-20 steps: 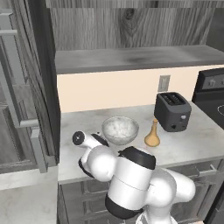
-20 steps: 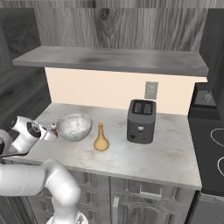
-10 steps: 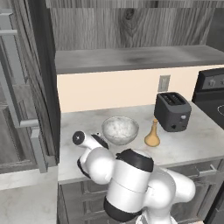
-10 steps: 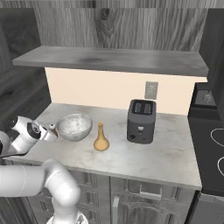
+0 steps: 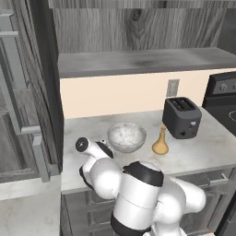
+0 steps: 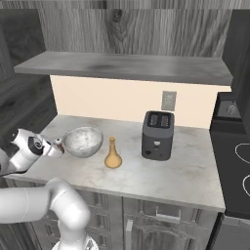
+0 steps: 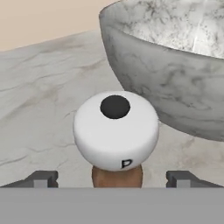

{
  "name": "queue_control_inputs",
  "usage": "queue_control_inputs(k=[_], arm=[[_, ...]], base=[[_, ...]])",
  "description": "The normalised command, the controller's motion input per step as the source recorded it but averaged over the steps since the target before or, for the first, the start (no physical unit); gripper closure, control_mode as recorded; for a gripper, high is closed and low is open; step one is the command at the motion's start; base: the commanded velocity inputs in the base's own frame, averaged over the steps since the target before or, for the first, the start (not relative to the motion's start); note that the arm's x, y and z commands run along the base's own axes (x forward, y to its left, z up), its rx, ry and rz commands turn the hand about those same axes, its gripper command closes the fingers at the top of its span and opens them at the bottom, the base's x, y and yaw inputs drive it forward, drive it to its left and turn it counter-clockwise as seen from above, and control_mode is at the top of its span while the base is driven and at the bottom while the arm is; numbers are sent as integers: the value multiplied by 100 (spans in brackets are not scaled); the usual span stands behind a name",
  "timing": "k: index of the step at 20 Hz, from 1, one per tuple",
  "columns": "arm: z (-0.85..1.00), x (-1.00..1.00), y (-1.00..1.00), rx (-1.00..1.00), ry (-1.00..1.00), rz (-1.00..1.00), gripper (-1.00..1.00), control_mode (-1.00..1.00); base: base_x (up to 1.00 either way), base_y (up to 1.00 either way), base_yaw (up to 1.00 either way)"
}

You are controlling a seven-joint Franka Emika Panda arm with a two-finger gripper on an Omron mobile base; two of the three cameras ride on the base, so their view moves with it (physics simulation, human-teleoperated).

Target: Retrieve the bottle and the shaker from the cabinet and place them next to the mixing bowl on the counter. Then add garlic from the fridge to the mixing bowl.

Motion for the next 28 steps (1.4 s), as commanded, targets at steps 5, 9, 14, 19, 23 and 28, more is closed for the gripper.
queue_control_inputs(k=[5,9,14,19,23,28], arm=[[65,-28,5,2,0,0,-100,-100],[71,-12,0,0,0,0,-100,-100],[43,0,-19,0,3,0,-100,-100],[49,0,-50,0,13,8,-100,-100],[40,0,-53,0,19,18,-100,-100],[6,-1,-46,0,8,24,-100,-100]], base=[[0,0,0],[0,0,0],[0,0,0],[0,0,0],[0,0,0],[0,0,0]])
